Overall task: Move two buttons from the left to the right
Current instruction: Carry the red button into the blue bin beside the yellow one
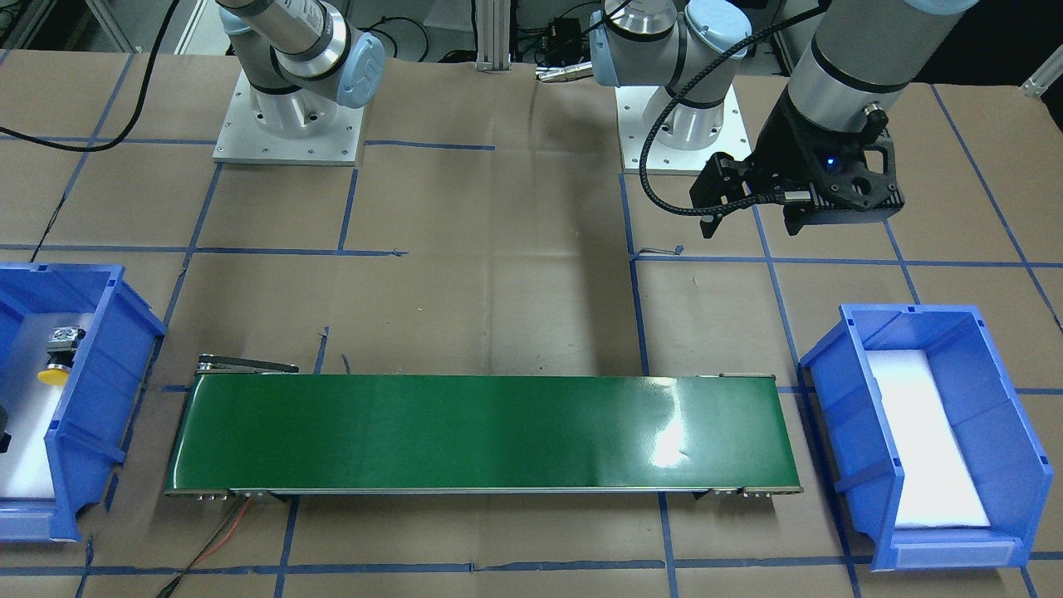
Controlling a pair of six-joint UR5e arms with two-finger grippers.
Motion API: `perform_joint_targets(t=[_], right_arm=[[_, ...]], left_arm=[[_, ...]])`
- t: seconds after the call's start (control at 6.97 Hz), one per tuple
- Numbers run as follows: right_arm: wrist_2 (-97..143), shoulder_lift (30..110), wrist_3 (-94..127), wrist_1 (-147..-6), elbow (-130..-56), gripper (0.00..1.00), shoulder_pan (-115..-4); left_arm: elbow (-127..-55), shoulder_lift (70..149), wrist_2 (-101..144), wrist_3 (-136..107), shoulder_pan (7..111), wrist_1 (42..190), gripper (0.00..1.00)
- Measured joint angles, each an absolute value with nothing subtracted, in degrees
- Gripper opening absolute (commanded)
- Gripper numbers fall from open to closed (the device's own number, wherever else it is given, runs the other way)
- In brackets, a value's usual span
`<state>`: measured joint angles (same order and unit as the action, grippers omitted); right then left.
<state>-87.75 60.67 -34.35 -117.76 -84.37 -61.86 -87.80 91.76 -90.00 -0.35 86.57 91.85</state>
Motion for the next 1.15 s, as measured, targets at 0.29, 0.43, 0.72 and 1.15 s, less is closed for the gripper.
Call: perform_joint_targets(t=[0.29, 0.43, 0.72, 1.15], right_arm=[[-88.0, 60.1, -34.3, -122.9, -88.5, 0.04, -61.8], [-88.1, 60.0, -34.2, -123.9, -89.8, 0.05, -61.7], [-88.3, 59.7, -33.9, -124.4, -91.9, 0.16, -61.2], [-89.1, 60.1, -33.6, -124.5, -93.1, 0.87, -60.7]], left_arm=[[-87.8, 91.8, -90.0, -0.4, 86.6, 91.8, 1.00], [-87.8, 91.8, -90.0, -0.4, 86.6, 91.8, 1.00], [-87.8, 91.8, -90.0, -0.4, 86.6, 91.8, 1.00], [-87.8, 91.8, -90.0, -0.4, 86.6, 91.8, 1.00]])
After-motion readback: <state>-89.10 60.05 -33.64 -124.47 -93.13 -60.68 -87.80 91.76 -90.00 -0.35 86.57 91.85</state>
